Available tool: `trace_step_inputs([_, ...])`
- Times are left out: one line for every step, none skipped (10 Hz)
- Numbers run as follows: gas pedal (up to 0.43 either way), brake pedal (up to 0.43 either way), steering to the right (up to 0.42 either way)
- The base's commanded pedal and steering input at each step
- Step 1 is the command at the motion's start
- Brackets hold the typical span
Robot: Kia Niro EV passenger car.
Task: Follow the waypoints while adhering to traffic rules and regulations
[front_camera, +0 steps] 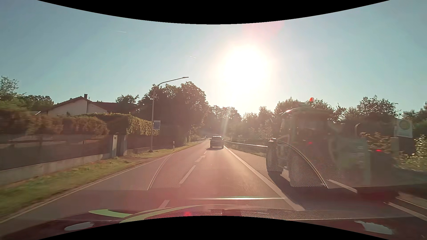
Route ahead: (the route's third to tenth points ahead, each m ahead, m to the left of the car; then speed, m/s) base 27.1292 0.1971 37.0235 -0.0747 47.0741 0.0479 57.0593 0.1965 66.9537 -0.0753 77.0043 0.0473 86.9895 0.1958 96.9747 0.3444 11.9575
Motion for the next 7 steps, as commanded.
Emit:
trace_step_inputs([0.280,0.000,0.005])
trace_step_inputs([0.268,0.000,0.005])
trace_step_inputs([0.268,0.000,0.005])
trace_step_inputs([0.260,0.000,0.004])
trace_step_inputs([0.228,0.000,0.004])
trace_step_inputs([0.169,0.000,0.003])
trace_step_inputs([0.138,0.000,0.003])
